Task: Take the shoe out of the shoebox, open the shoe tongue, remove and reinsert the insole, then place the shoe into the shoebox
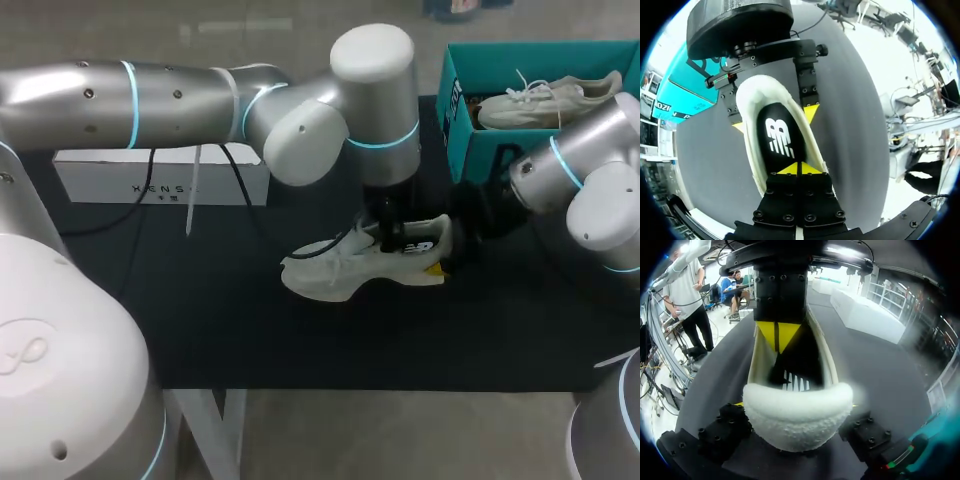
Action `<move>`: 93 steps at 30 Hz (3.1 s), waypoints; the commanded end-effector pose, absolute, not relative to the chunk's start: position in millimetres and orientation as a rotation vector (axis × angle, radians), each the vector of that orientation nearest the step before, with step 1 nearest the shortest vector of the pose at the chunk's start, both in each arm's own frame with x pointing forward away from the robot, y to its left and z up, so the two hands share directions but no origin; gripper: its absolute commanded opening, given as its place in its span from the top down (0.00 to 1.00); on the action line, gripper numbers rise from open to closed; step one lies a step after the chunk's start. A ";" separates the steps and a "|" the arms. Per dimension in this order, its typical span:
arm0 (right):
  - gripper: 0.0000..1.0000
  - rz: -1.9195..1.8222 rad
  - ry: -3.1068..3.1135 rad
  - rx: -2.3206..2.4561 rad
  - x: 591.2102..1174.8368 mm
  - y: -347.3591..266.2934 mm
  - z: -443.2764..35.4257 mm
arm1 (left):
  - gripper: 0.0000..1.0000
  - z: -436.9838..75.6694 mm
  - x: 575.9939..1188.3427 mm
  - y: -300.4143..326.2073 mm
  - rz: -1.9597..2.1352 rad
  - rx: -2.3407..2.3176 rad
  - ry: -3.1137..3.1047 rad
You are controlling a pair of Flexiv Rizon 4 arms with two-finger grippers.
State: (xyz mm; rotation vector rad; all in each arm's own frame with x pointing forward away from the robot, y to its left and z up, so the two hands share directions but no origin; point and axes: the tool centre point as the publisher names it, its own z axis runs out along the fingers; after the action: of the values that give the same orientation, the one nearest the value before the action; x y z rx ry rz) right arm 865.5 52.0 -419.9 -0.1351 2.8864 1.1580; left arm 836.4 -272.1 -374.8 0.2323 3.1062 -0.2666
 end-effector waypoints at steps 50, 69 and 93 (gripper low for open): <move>1.00 1.153 2.888 -0.136 866.2 52.6 -420.5 | 0.60 -424.0 837.7 -259.0 -0.182 0.201 3.015; 1.00 1.153 2.888 -0.136 866.2 52.6 -420.5 | 0.41 -431.1 855.8 -257.1 -0.090 0.149 2.864; 1.00 1.153 2.888 -0.136 866.2 52.6 -420.5 | 1.00 -413.9 850.8 -248.9 -0.173 -0.062 2.932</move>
State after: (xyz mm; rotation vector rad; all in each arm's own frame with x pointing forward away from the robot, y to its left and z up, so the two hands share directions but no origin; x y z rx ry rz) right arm 869.2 50.6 -419.6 -0.1335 2.8874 1.1585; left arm 848.2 -250.3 -413.2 -0.0576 2.9256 -0.1596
